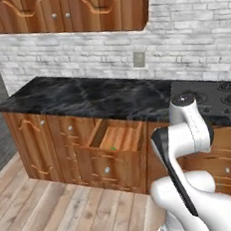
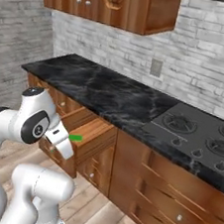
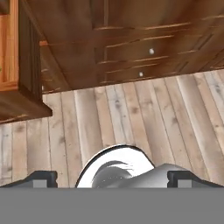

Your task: Restock the sink supplies by placing the sponge and soap dispenser on the counter and next to the sink. Make sure the soap dispenser is upright.

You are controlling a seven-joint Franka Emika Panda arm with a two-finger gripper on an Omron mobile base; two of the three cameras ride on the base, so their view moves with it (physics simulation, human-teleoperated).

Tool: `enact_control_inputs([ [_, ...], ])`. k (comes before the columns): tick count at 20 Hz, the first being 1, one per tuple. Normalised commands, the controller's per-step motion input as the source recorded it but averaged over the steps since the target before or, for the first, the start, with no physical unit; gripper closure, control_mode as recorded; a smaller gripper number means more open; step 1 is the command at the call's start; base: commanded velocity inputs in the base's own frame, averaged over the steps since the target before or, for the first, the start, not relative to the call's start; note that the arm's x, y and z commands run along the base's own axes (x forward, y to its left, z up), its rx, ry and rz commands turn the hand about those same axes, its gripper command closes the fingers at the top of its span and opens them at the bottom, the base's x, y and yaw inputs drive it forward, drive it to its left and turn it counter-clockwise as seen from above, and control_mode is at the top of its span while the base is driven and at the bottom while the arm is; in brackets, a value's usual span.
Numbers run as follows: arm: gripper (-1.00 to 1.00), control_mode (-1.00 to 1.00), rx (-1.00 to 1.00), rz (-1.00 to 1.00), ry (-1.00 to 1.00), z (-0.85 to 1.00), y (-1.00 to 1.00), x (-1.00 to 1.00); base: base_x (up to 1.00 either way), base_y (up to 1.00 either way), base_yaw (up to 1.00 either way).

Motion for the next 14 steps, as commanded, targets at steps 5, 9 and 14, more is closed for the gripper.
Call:
enact_control_inputs([
  [5, -1.0, 1.0, 0.0, 0.0, 0.0, 0.0, 0.0, 0.0, 0.89, 0.8, -0.4],
  [9, -1.0, 1.0, 0.0, 0.0, 0.0, 0.0, 0.0, 0.0, 0.46, 0.74, -0.23],
  [14, -1.0, 1.0, 0.0, 0.0, 0.0, 0.0, 0.0, 0.0, 0.44, 0.06, -0.02],
])
